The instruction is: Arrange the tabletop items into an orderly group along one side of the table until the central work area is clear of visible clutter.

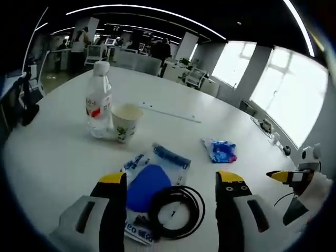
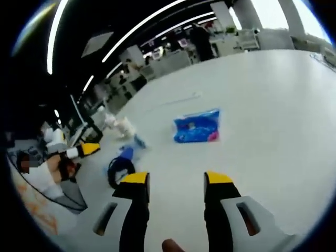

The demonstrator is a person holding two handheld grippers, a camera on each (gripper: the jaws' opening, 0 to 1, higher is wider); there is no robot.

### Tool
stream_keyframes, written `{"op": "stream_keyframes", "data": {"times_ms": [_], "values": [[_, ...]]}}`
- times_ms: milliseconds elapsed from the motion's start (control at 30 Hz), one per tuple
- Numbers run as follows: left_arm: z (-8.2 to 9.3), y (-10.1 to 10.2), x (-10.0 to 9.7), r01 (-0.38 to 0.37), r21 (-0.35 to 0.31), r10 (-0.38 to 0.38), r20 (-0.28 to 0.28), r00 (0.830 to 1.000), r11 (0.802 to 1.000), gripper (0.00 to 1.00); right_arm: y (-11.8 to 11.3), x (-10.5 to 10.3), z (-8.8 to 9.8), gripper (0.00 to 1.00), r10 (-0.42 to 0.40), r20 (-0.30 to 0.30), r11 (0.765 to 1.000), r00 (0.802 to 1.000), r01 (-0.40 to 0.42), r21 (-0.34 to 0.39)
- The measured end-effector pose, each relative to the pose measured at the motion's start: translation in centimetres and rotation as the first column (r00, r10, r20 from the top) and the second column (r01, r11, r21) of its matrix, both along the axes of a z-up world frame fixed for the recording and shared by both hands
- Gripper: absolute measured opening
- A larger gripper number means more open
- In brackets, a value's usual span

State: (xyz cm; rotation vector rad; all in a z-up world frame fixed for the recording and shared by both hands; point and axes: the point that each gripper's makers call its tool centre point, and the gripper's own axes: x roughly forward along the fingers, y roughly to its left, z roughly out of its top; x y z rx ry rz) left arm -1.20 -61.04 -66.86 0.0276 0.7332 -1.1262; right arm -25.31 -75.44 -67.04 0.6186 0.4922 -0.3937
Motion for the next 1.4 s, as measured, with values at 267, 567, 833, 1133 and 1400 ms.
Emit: {"op": "stream_keyframes", "data": {"times_ms": [267,567,833,1133,1400], "values": [[-3.5,2.2,-1.2,0.058,0.151,-0.061,0.015,0.998,0.987,0.58,0.9,-1.3,-1.0,0.39,-0.009,-0.007,1.0,1.0,0.009,0.018],[-6.3,3.0,-1.6,0.107,0.275,-0.113,0.008,0.994,0.956,0.54,0.9,-1.7,-1.5,0.37,-0.016,-0.016,0.999,1.0,0.016,0.042],[-7.9,1.8,-1.9,0.121,0.317,-0.127,-0.002,0.992,0.941,0.52,1.2,-1.3,-1.7,0.35,-0.006,-0.013,0.998,1.0,0.007,0.061],[-8.8,1.4,-1.1,0.137,0.383,-0.179,0.074,0.981,0.913,0.39,1.4,-1.3,-1.9,0.33,-0.005,-0.019,0.998,1.0,0.006,0.07],[-9.0,1.5,-1.2,0.196,0.428,-0.275,0.131,0.952,0.882,0.08,1.5,-1.2,-1.9,0.33,-0.005,-0.01,0.998,1.0,0.005,0.064]]}}
